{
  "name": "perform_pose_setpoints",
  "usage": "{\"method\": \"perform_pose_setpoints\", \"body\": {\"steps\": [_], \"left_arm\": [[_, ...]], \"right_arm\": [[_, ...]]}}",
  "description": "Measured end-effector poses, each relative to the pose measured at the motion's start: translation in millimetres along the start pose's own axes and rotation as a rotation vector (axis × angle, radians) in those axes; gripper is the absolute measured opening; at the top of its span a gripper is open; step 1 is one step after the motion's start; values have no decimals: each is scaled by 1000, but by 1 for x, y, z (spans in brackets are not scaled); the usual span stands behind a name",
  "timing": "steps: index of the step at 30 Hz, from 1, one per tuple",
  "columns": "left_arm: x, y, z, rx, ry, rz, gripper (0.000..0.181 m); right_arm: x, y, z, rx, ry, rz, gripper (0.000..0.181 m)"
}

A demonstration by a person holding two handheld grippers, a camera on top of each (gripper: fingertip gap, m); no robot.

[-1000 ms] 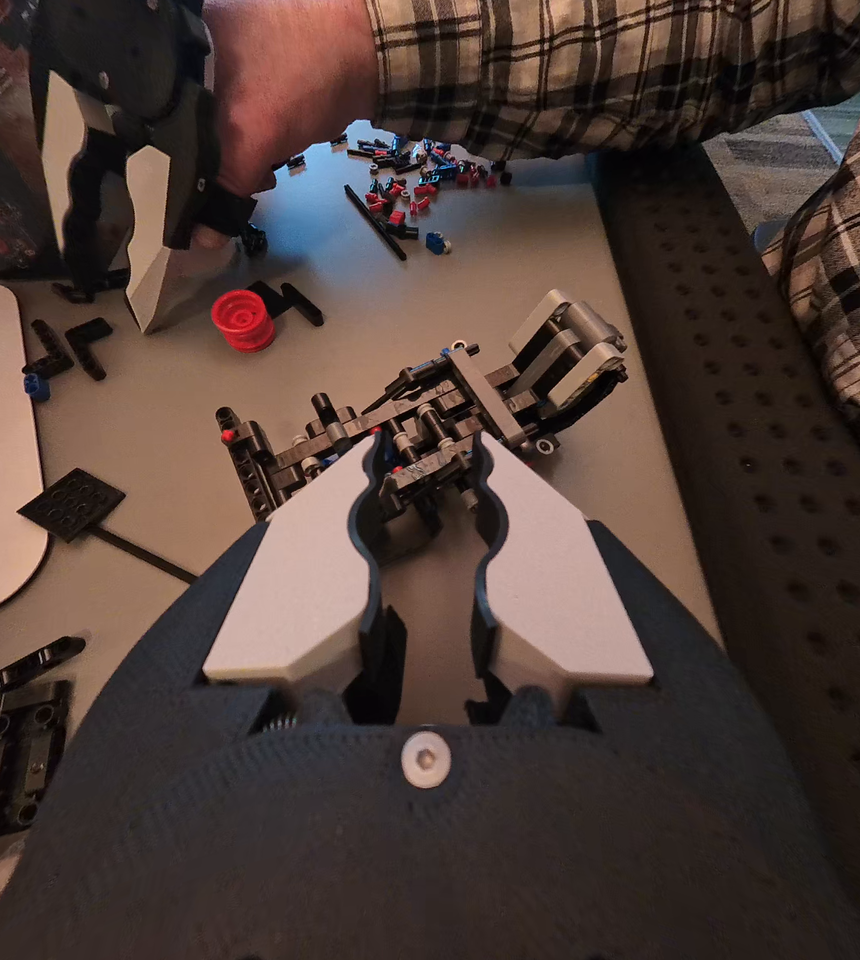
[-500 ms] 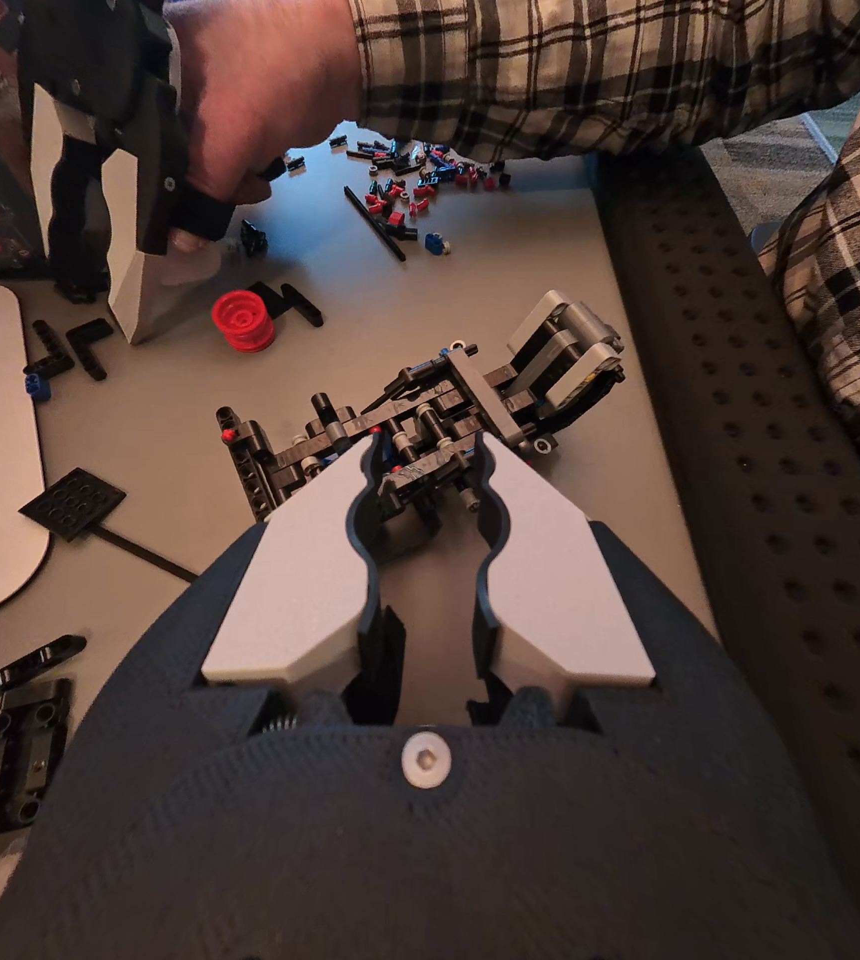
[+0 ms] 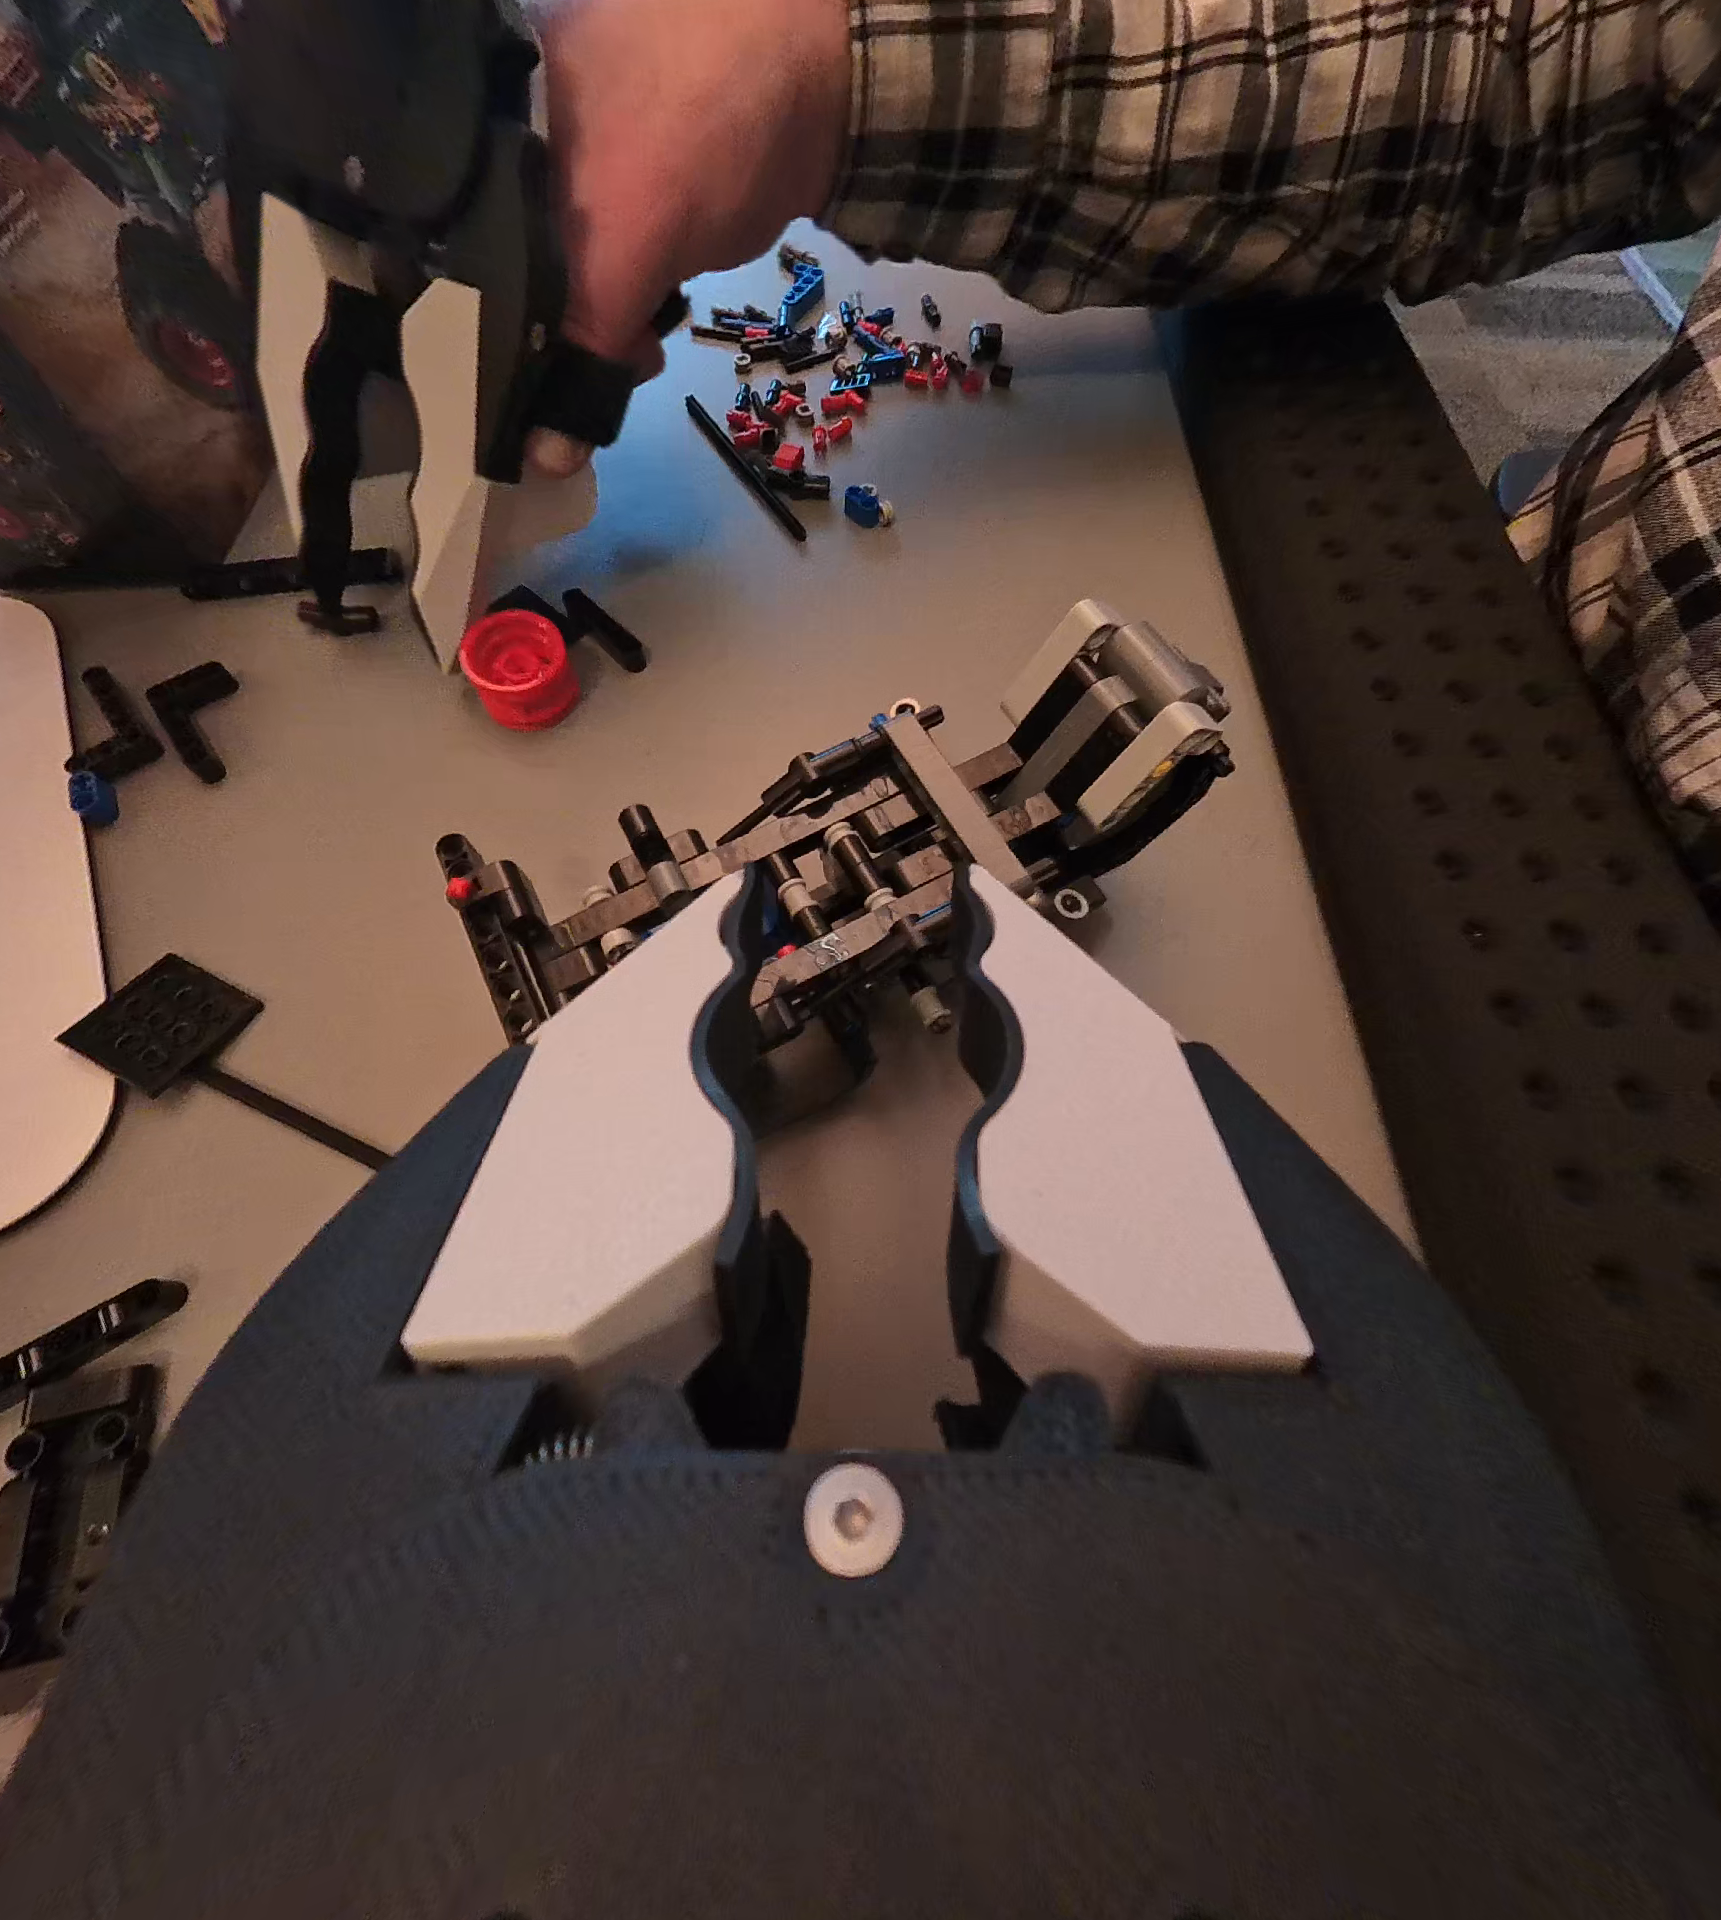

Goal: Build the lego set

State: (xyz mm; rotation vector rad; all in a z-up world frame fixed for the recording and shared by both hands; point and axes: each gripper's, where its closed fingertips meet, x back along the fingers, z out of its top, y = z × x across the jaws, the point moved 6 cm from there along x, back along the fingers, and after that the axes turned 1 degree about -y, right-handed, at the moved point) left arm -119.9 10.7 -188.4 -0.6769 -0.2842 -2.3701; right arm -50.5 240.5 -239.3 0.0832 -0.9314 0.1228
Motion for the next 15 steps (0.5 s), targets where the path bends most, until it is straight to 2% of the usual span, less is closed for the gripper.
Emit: {"method": "perform_pose_setpoints", "body": {"steps": [5, 10, 15], "left_arm": [[1, 0, 1, 0, 5, 3, 33], [0, -1, 0, 2, 3, 2, 34], [0, -2, 0, 3, 5, 6, 34]], "right_arm": [[5, 3, -8, -51, 29, -57, 39], [-2, 7, -7, -53, 25, -106, 32], [-10, 12, 0, -84, 17, -119, 5]]}}
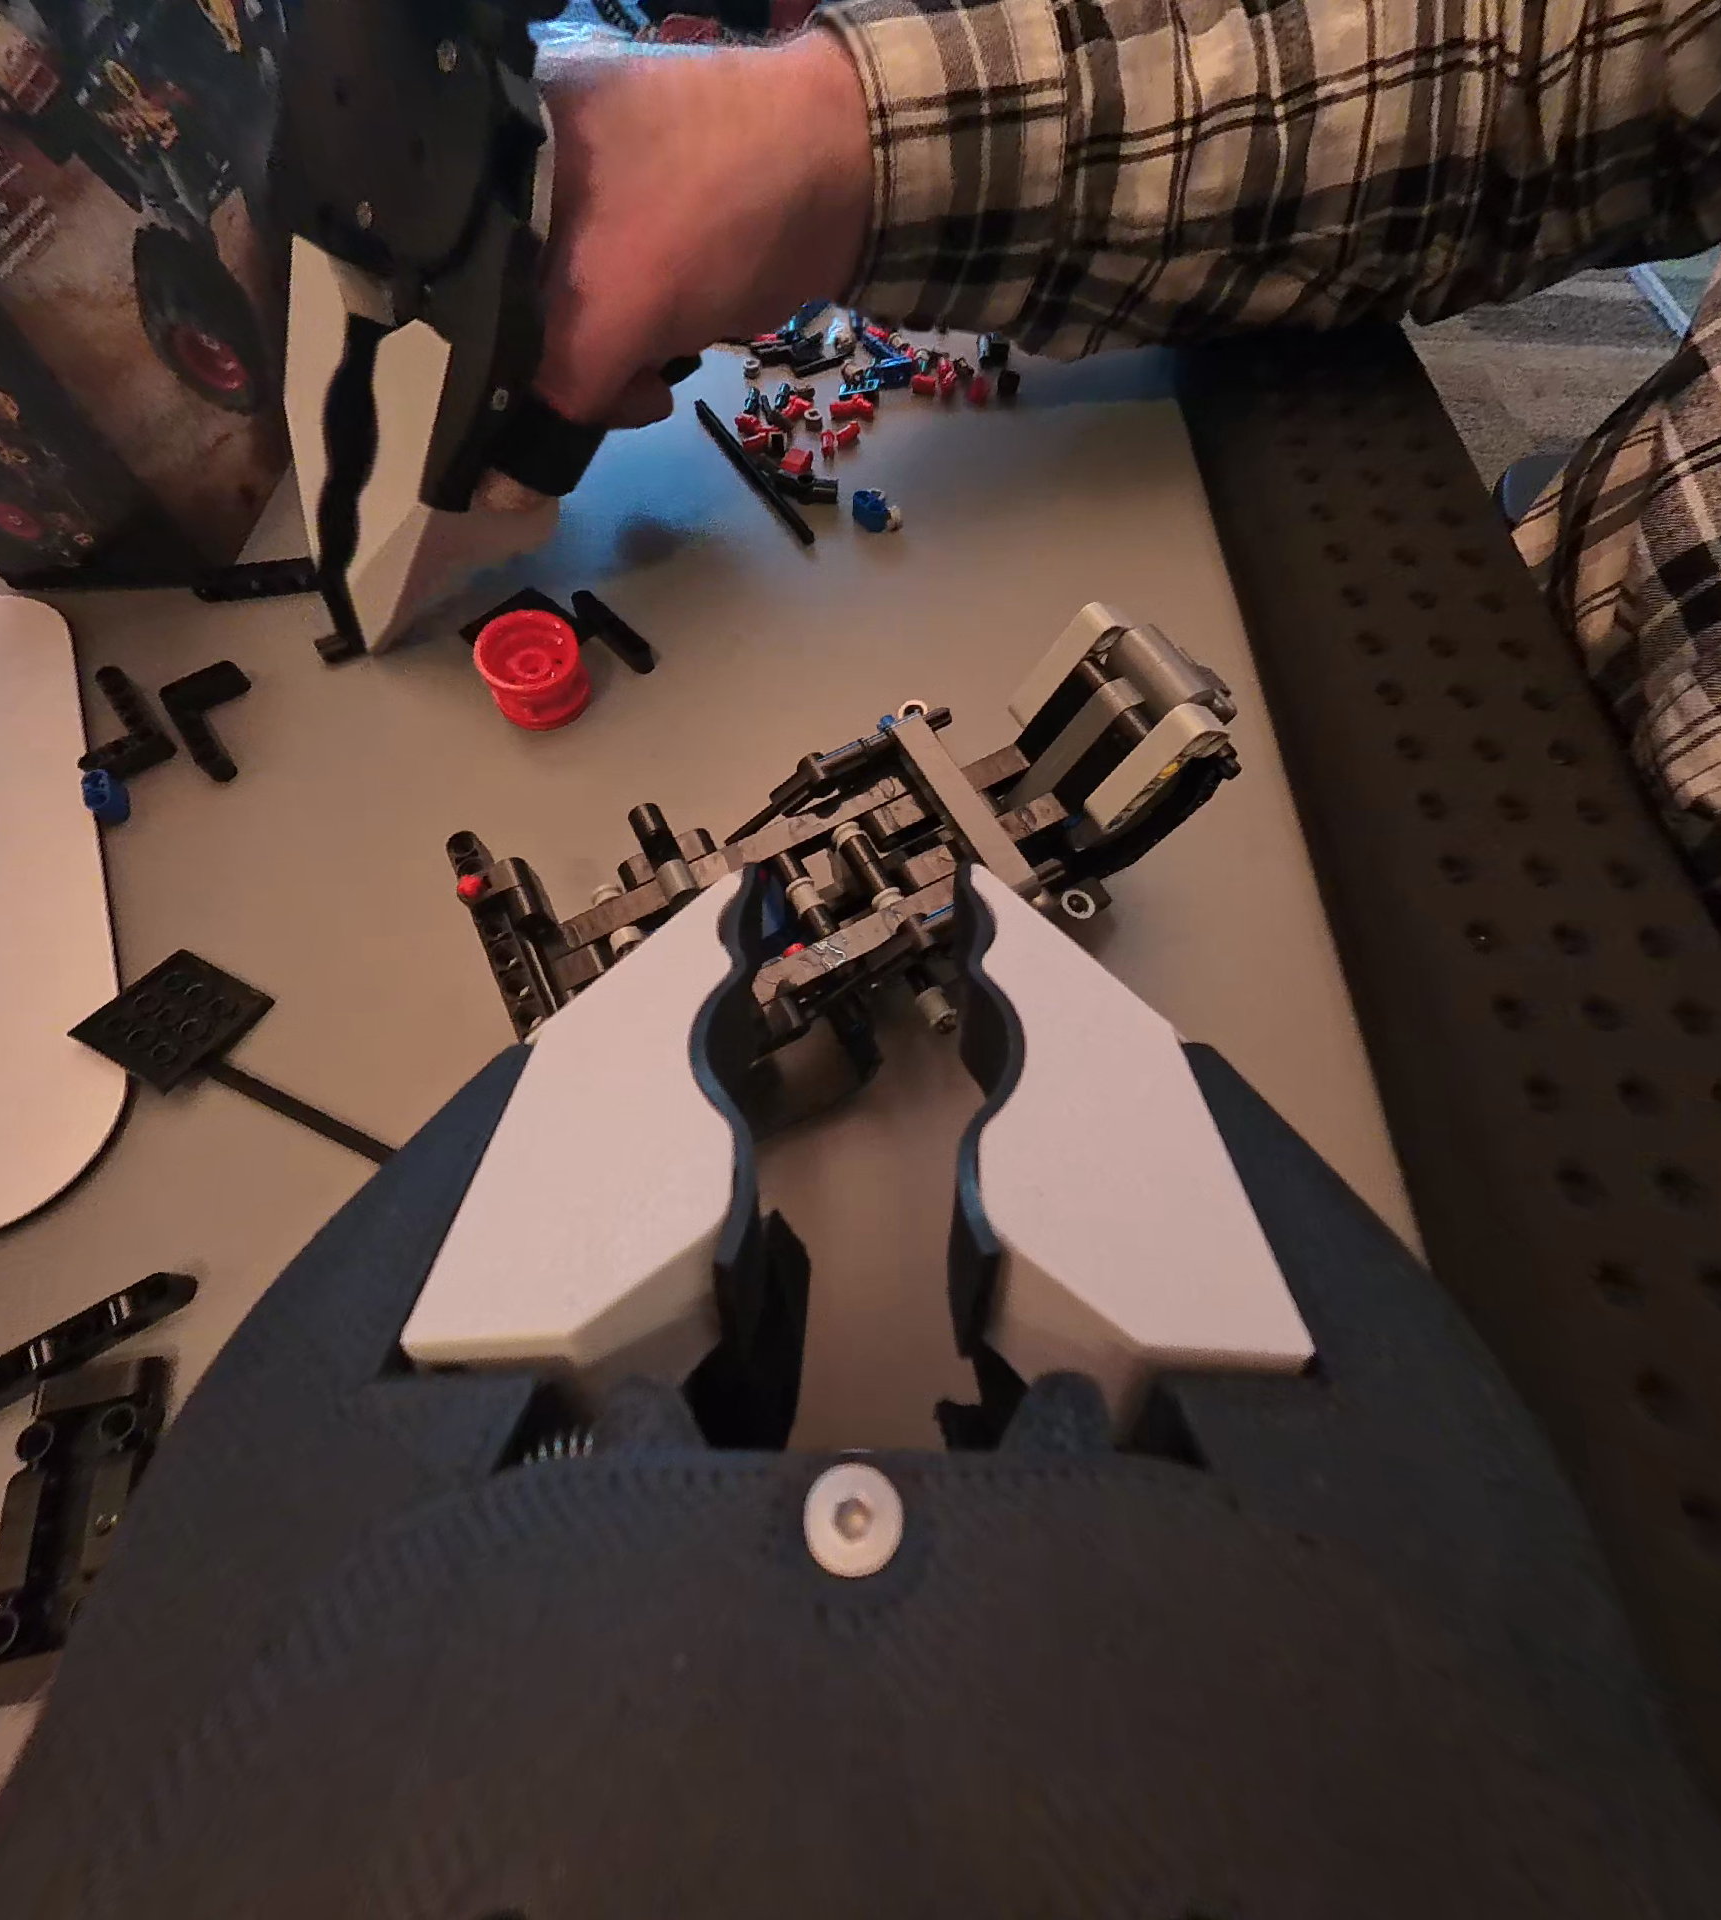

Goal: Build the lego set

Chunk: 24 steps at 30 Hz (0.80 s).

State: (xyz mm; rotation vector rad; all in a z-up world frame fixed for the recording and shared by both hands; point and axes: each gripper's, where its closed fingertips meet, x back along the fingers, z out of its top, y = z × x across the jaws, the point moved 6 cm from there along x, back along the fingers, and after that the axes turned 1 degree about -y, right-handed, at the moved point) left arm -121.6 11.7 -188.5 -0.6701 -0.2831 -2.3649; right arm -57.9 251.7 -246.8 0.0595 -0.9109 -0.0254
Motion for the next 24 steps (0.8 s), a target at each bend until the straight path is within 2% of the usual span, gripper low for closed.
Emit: {"method": "perform_pose_setpoints", "body": {"steps": [5, 10, 17, 24], "left_arm": [[1, 1, 1, -8, 2, 3, 35], [-1, 3, 1, -27, -12, 3, 40], [-5, 11, 5, -111, -51, 24, 49], [-21, 16, 3, -202, -149, 78, 58]], "right_arm": [[4, -5, 1, -10, 26, 34, 5], [36, -25, 11, -17, 119, 118, 4], [100, -77, 7, -106, 323, 369, 5], [116, -124, -20, -218, 362, 606, 5]]}}
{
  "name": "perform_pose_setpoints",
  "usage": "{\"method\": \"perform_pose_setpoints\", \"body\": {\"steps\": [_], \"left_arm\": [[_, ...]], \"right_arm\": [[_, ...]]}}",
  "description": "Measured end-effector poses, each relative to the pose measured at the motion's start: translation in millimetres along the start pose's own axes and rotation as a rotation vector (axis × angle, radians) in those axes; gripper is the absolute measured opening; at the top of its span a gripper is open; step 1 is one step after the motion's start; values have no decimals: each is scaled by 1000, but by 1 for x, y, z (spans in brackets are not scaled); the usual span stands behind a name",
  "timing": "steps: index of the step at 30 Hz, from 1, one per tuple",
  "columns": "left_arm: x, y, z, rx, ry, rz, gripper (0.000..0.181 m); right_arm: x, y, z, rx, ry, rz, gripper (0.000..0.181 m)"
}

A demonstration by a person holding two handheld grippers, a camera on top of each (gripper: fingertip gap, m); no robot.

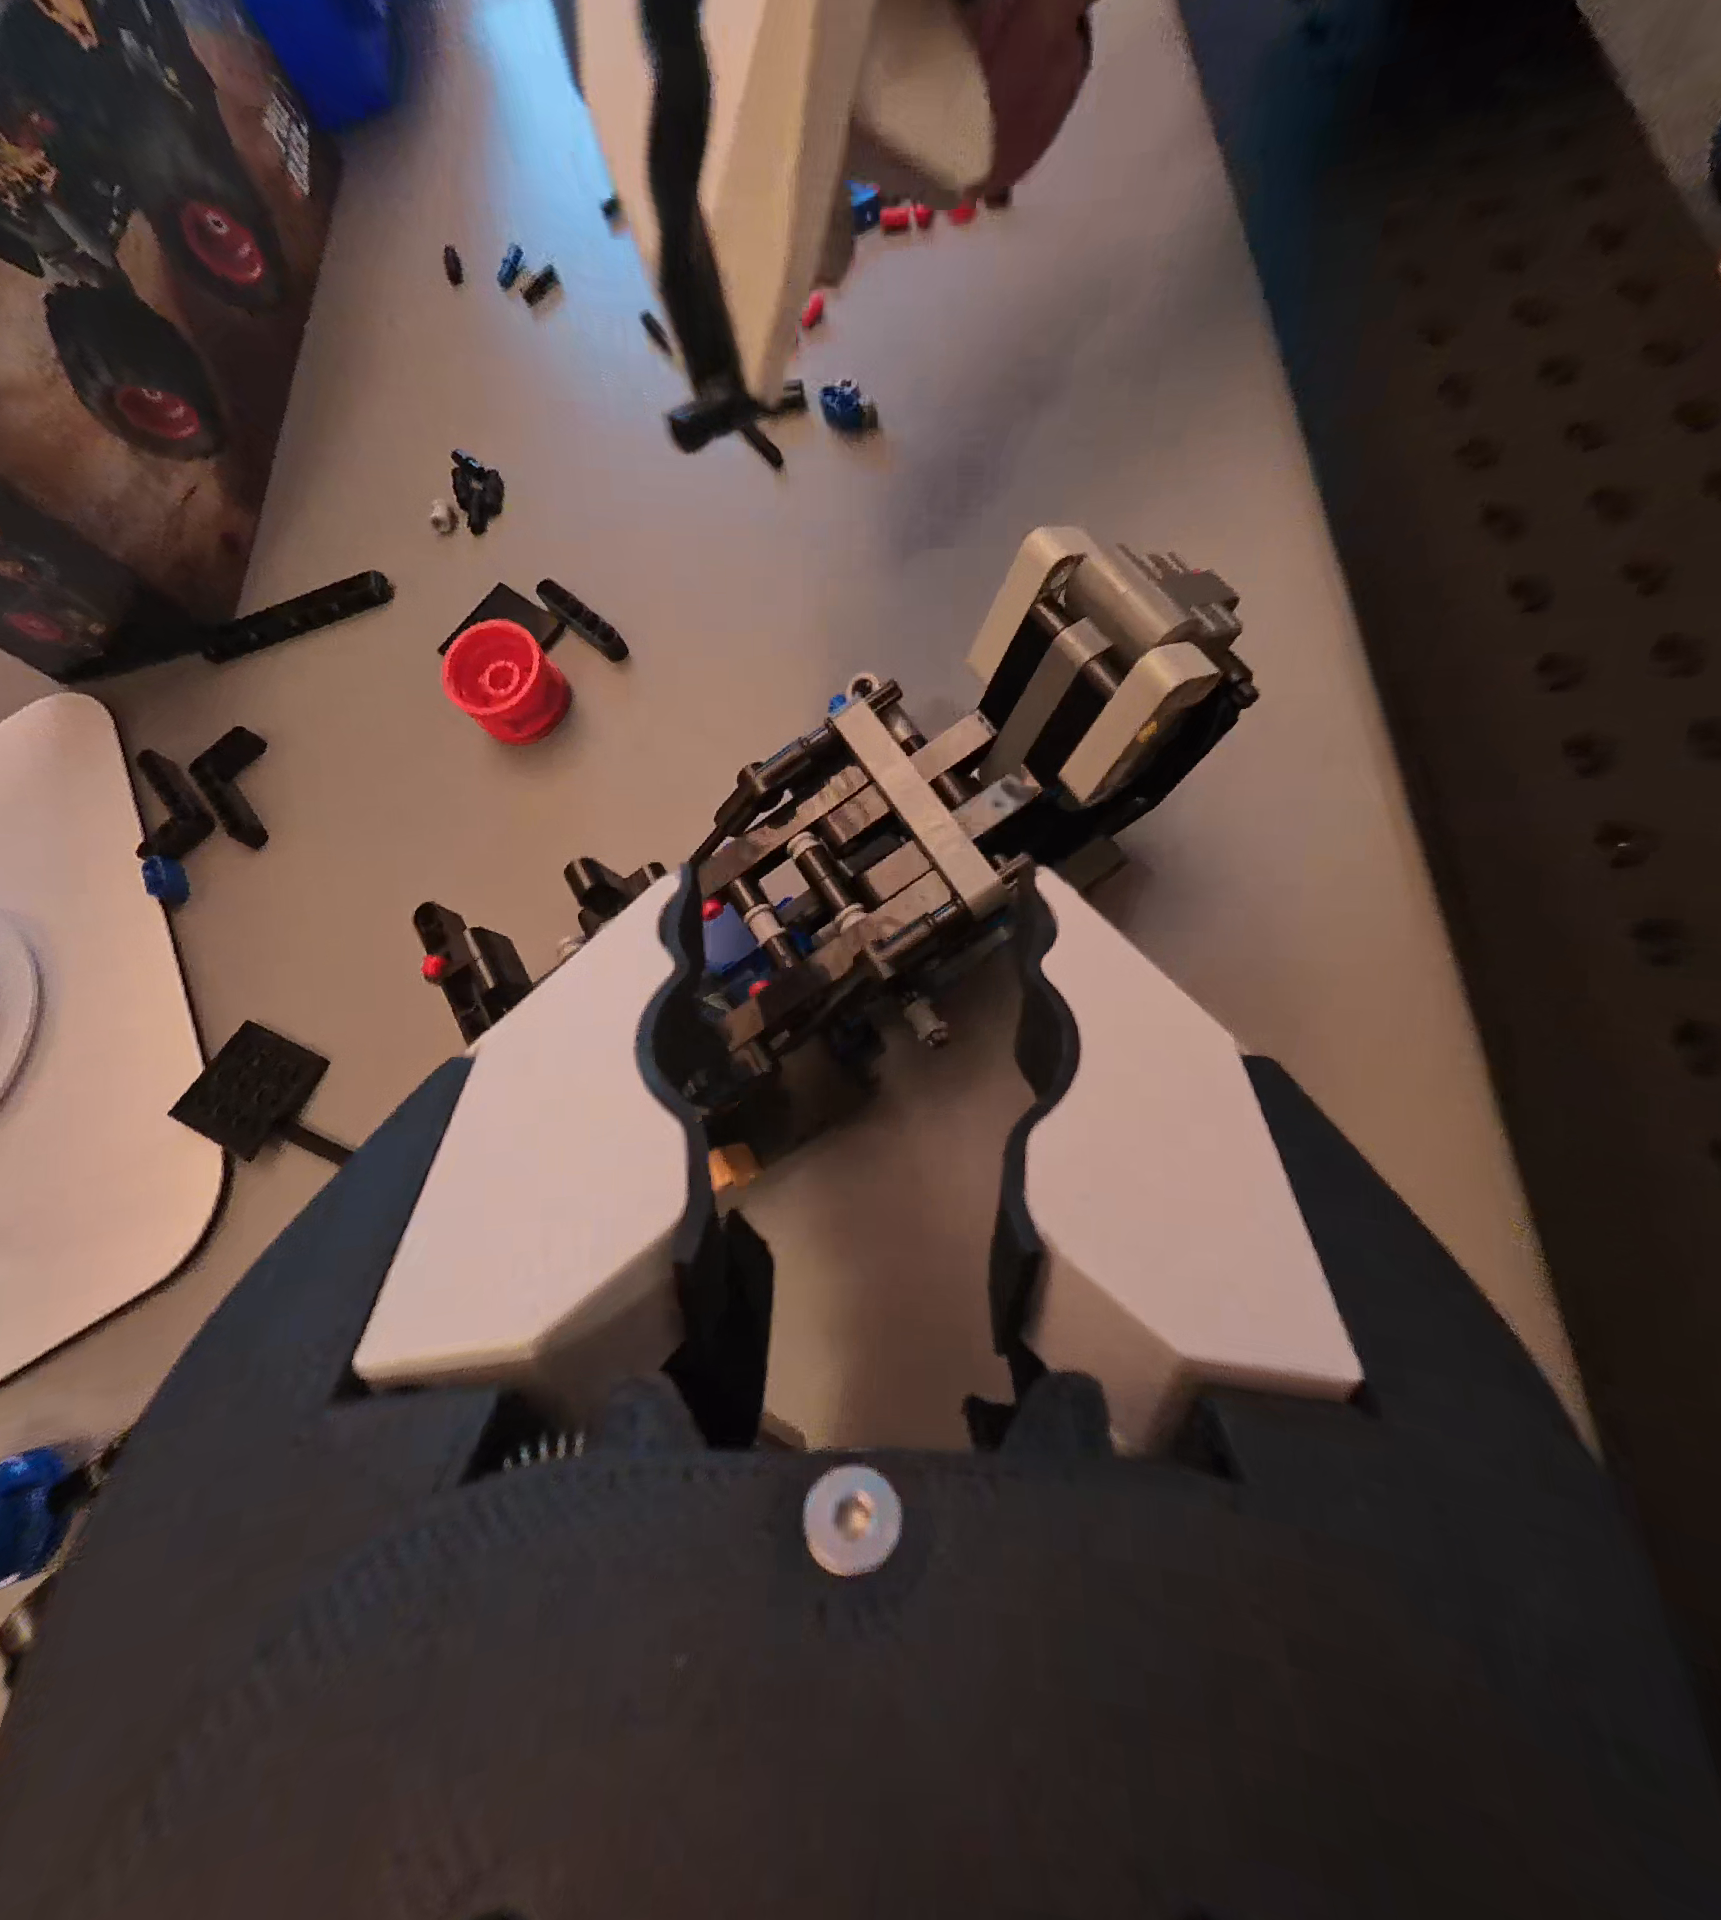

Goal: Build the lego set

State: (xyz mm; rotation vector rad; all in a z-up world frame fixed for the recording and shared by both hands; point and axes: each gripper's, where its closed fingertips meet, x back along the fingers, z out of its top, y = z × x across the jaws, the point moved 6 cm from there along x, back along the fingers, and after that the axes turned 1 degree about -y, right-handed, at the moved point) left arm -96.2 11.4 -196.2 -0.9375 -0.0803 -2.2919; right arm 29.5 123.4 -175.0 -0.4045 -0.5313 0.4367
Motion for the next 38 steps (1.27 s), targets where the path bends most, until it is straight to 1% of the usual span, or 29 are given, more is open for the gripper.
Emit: {"method": "perform_pose_setpoints", "body": {"steps": [5, 9, 12, 18, 22, 30, 38], "left_arm": [[-5, -1, 5, 10, 10, 23, 62], [-17, 1, 13, 21, 21, 34, 61], [-23, 5, 16, 14, 18, 16, 66], [-26, 7, 17, 8, 17, -17, 64], [-26, 6, 17, -1, 16, -9, 67], [-32, 6, 14, -7, 13, -8, 67], [-31, 7, 13, -14, 36, 9, 69]], "right_arm": [[-8, -2, -22, -79, -6, 52, 5], [-9, 3, -30, -145, -5, 95, 4], [-8, 8, -33, -183, -11, 103, 4], [-15, 10, -39, -234, -44, 156, 5], [-19, 12, -39, -278, -33, 193, 5], [-24, 12, -40, -331, -22, 246, 5], [-25, 13, -42, -399, 8, 305, 4]]}}
